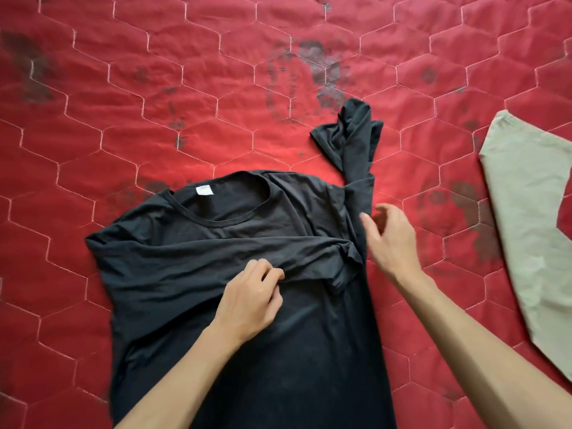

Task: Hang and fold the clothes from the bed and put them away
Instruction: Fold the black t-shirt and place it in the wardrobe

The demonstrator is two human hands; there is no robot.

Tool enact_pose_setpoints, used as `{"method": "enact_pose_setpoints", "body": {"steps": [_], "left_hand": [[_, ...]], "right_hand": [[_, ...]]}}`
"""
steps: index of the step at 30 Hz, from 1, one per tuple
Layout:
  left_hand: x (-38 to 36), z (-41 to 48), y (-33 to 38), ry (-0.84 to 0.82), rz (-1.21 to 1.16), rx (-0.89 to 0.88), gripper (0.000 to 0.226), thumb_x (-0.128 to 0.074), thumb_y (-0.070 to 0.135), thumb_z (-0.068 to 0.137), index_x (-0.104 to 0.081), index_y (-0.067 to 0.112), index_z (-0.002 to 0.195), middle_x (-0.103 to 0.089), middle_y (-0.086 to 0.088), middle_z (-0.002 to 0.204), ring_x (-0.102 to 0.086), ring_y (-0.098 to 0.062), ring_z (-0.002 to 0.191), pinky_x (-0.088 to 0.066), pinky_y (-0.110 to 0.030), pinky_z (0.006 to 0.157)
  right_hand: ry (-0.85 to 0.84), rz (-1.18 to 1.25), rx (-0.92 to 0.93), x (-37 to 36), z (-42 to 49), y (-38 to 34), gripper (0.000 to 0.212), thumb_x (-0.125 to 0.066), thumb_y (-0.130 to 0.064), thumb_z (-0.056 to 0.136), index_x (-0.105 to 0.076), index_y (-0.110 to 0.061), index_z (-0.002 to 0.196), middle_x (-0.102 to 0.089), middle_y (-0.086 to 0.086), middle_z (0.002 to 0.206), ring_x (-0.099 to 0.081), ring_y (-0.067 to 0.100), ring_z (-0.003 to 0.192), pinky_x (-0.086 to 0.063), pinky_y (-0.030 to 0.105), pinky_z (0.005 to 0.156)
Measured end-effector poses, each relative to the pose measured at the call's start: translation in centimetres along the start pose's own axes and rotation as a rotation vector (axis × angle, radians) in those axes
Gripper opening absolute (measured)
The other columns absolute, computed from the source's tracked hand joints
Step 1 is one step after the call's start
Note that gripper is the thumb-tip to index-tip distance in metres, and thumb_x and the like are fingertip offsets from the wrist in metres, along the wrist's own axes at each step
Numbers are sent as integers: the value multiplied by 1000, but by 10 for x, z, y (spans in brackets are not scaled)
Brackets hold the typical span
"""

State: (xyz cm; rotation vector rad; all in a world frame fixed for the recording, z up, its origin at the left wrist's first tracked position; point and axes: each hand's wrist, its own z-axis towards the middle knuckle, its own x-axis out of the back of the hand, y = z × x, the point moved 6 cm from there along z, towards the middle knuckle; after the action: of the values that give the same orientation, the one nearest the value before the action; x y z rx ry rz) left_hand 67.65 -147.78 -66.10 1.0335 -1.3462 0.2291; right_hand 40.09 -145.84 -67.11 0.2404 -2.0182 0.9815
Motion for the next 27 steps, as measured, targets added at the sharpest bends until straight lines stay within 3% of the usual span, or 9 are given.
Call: {"method": "enact_pose_setpoints", "body": {"steps": [2,4,8,10,13,16,19,24,27], "left_hand": [[-3,13,17,10,-22,-33,25,-64,15,82,-68,14,106,-60,2,99,-58,-18,86,-51,-27,62],[-6,28,34,7,-85,-19,26,-62,17,86,-66,16,112,-59,4,102,-59,-16,90,-52,-27,62],[-4,56,59,21,-268,121,25,-56,23,94,-60,21,118,-57,10,109,-59,-8,100,-56,-30,66],[-2,70,67,19,-331,162,27,-54,26,95,-57,22,121,-55,11,111,-58,-8,104,-56,-36,71],[-1,92,79,1,-359,158,30,-55,27,94,-55,24,123,-55,10,114,-58,-10,105,-55,-39,77],[-5,109,96,-61,-331,130,36,-55,27,94,-52,22,130,-54,7,121,-57,-14,108,-53,-40,85],[-16,117,108,-176,-239,124,47,-52,29,97,-43,21,143,-46,5,134,-52,-17,120,-49,-39,94],[-37,127,107,-278,-148,219,54,-48,35,100,-34,23,150,-33,0,151,-42,-22,134,-45,-40,103],[-45,132,108,-320,-62,213,54,-47,35,100,-33,24,151,-27,-6,157,-40,-29,137,-45,-44,102]], "right_hand": [[-40,53,-35,-14,16,-20,61,-69,-44,85,-50,-11,132,-63,11,124,-59,27,115,-47,41,100],[-62,98,-153,-25,30,-29,64,-73,-35,79,-48,-11,133,-66,10,119,-60,28,111,-48,37,95],[-19,356,-337,-16,42,-33,5,-64,-15,75,-62,-17,71,-51,-1,63,-47,22,69,-35,30,61],[12,640,-457,-1,40,-20,15,-64,-10,70,-56,-19,61,-46,-2,61,-42,20,65,-31,30,56],[-130,1157,-622,21,39,-3,15,-66,-2,75,-68,-8,88,-67,9,85,-62,23,79,-51,29,71],[-180,1426,-608,62,47,17,14,-53,-1,90,-65,-5,94,-71,1,77,-68,10,68,-56,18,67],[-156,1489,-558,110,54,41,17,-54,0,82,-61,-8,95,-71,-2,79,-68,7,68,-53,17,63],[100,1707,-469,189,67,97,34,-46,12,84,-50,-19,96,-67,7,95,-69,18,85,-57,30,79],[200,1611,-420,230,73,114,36,-49,10,90,-45,-25,94,-63,4,97,-65,17,85,-54,28,85]]}}
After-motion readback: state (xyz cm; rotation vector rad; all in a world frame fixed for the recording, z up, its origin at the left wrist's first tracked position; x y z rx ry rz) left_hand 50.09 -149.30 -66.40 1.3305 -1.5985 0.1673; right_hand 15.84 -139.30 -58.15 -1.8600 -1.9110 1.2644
